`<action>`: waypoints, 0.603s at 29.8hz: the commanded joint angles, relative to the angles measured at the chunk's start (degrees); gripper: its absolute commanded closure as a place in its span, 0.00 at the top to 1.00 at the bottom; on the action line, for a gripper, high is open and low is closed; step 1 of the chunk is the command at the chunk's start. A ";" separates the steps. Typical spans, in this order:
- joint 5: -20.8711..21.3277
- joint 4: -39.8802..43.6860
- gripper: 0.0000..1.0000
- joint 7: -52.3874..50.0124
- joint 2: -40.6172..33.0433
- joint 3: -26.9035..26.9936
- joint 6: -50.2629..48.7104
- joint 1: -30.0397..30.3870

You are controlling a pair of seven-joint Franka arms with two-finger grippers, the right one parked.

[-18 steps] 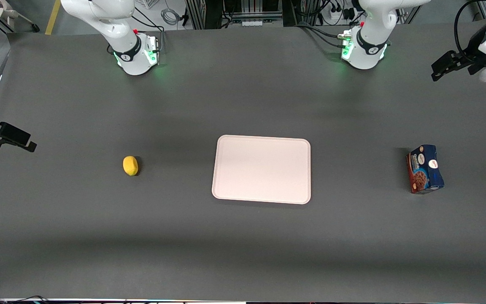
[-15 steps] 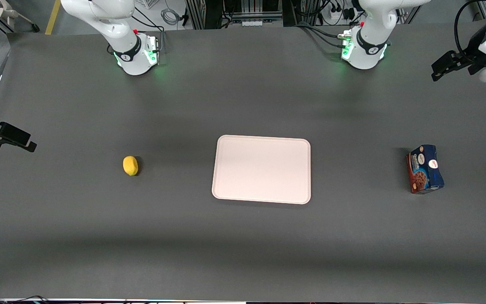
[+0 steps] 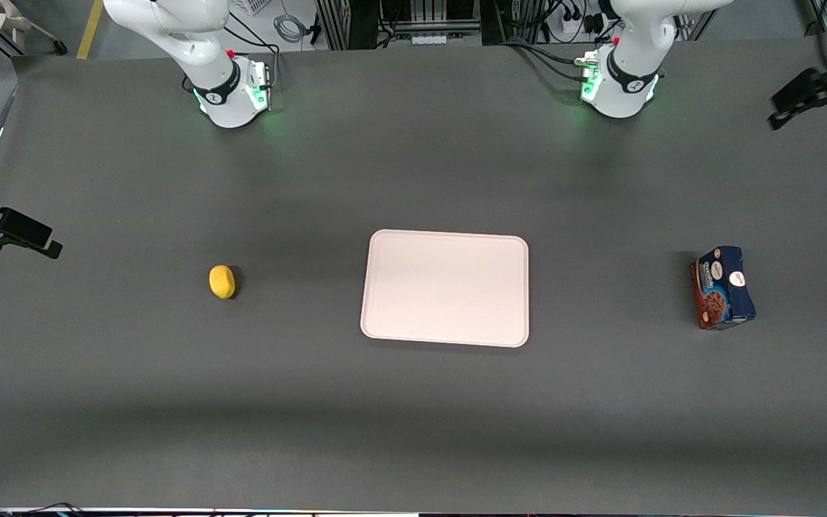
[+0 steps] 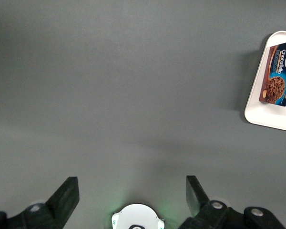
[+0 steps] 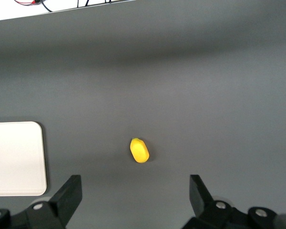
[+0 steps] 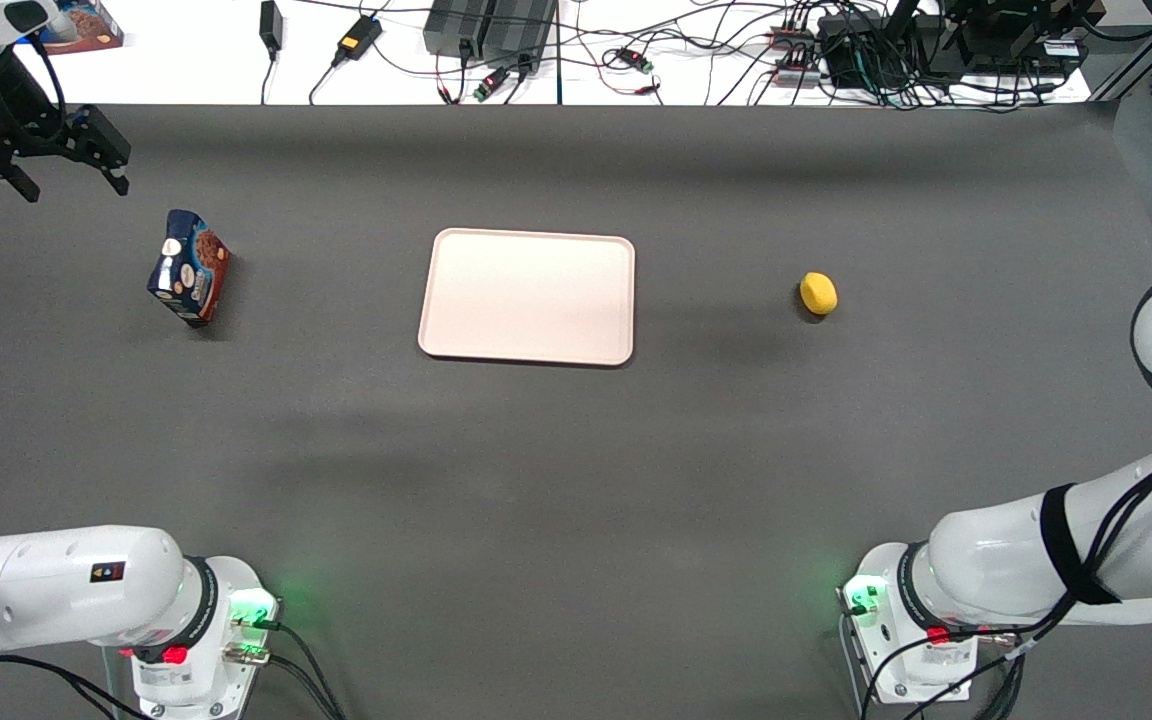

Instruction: Place cookie box on tray

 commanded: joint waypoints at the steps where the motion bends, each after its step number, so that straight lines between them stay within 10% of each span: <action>1: 1.22 12.78 1.00 4.86 8.29 2.27 -6.18 0.26; 18: 4.22 10.08 1.00 8.64 28.50 3.41 12.95 0.44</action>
